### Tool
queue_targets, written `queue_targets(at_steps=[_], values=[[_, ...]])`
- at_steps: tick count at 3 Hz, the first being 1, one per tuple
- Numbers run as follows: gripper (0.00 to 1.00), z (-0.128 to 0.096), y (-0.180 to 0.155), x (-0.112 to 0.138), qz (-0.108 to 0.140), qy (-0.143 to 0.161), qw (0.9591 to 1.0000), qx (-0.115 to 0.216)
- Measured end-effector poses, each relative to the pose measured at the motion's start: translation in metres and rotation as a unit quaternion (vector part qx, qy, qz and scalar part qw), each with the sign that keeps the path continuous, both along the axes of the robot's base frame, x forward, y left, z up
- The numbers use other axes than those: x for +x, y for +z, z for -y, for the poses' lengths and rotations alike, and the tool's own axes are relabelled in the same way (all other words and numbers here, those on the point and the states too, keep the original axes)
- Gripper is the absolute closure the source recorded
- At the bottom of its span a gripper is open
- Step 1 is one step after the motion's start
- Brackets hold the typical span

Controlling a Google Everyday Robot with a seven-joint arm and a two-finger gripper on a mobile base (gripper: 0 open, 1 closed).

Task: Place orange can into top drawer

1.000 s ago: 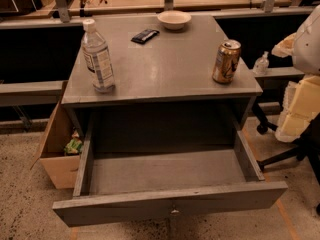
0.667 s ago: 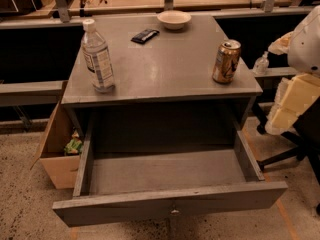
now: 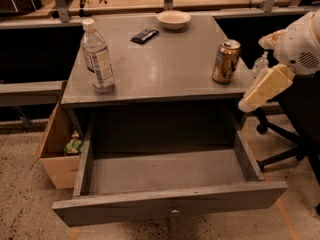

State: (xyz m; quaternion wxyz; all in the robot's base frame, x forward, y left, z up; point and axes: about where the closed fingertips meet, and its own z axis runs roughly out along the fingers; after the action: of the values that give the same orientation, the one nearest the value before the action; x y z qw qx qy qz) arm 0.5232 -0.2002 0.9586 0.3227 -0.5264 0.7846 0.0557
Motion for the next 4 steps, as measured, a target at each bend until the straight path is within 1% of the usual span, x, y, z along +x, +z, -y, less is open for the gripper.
queue_targets(at_steps=[1,2,3,4], values=[[0.00,-0.003,0.001,0.023,0.036,-0.010,0.9962,0.079],[0.00,-0.001,0.004,0.041,0.065,-0.029,0.9890,0.130],[0.00,0.003,-0.007,0.059,0.079,-0.056,0.9783,0.183],[0.00,0.006,-0.021,0.077,0.097,-0.094,0.9673,0.215]])
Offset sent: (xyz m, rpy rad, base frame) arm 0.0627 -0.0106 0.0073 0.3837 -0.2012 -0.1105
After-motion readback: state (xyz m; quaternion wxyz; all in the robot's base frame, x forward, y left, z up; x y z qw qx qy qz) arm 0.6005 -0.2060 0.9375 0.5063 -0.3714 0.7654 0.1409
